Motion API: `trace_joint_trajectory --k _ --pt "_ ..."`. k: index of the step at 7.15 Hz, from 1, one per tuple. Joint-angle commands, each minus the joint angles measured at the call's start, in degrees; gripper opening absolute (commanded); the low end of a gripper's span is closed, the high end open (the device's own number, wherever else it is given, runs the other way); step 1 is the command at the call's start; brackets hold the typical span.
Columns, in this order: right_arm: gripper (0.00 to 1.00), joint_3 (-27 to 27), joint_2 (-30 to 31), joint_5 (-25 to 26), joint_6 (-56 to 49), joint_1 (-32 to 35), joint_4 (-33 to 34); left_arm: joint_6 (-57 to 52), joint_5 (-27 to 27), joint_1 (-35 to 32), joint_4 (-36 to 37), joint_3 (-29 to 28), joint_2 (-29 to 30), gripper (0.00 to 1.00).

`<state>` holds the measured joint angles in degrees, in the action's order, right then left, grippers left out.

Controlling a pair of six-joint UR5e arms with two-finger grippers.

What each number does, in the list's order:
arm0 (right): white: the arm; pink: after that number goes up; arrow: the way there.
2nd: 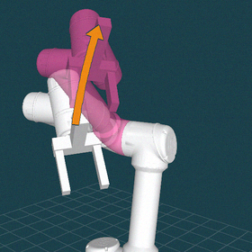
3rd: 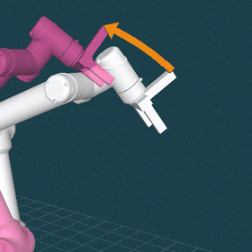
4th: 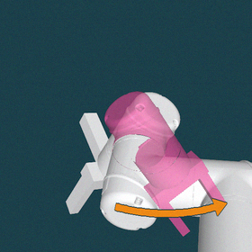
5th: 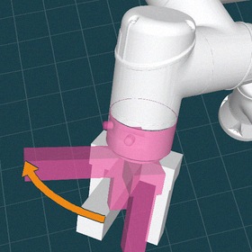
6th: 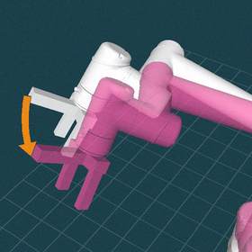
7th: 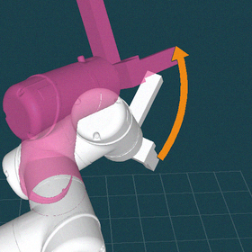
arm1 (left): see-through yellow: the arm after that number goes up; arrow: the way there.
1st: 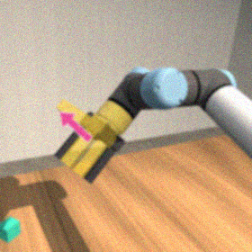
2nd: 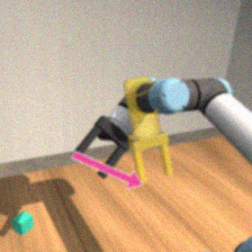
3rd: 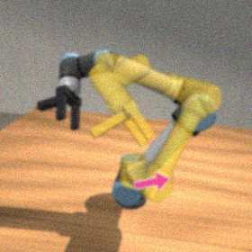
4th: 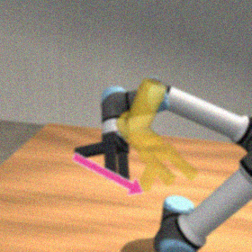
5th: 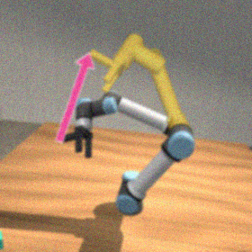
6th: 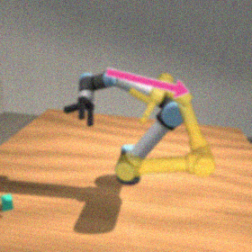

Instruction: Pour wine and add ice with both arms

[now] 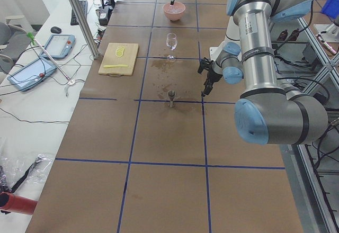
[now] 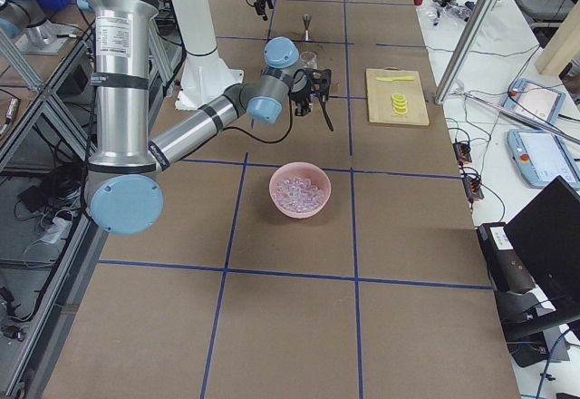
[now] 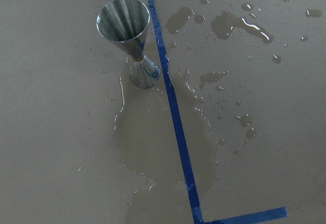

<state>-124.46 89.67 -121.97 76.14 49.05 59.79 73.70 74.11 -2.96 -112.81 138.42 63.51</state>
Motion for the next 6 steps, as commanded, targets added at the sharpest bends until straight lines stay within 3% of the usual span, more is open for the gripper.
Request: trace_joint_trajectory --k 1,2,4,6 --pt "0.00 0.01 -8.68 0.33 2.07 -1.58 8.46 -6.61 4.88 -5.19 0.13 0.53 0.47 1.00" --pt "0.00 0.01 -11.68 0.59 3.56 -2.63 10.77 -10.91 7.60 -8.78 0.05 0.54 0.65 1.00" --pt "0.00 -0.08 -15.57 6.36 5.94 -7.28 12.90 -20.03 13.22 -16.51 0.13 0.36 1.61 1.00" --pt "0.00 0.01 -16.72 6.66 5.95 -8.52 12.99 -28.22 19.02 -24.43 0.31 0.27 2.67 1.00"
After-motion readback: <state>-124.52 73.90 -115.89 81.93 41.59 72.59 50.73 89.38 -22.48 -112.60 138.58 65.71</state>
